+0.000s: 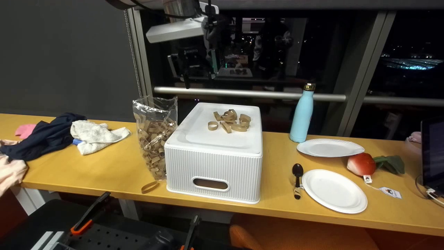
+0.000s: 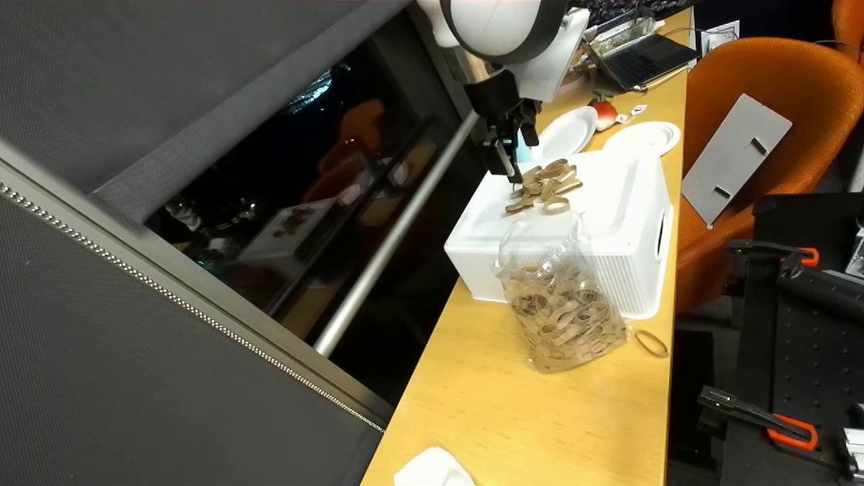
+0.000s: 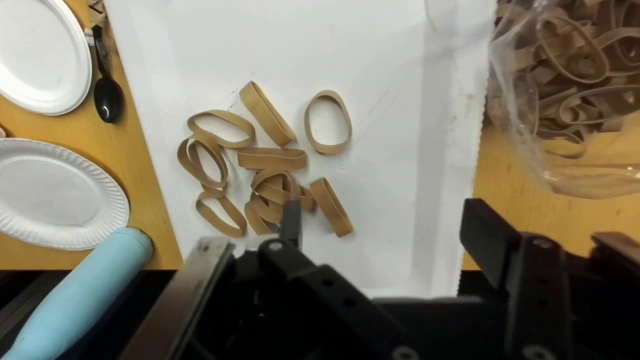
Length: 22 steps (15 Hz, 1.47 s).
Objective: Take two pinches of rubber bands from the bag and place them on the tub
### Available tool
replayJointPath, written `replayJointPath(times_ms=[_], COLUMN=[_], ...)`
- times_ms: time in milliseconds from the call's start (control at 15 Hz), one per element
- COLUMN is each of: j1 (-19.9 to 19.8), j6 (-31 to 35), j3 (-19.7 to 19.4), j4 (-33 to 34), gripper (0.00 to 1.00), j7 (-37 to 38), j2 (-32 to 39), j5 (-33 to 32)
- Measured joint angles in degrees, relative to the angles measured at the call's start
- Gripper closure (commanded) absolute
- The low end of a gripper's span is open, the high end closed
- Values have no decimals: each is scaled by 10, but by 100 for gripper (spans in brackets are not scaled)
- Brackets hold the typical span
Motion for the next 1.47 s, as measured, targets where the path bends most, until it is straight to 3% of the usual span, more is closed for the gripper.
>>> replayJointPath(times_ms=[467, 1000, 1467], j1=[14, 30, 60], j6=[-28, -34, -95], j3=[26, 51, 68], j4=[42, 96, 94], gripper=[99, 100, 100], j7=[-4, -15, 2], j2=[3, 69, 60], j5=[15, 53, 69])
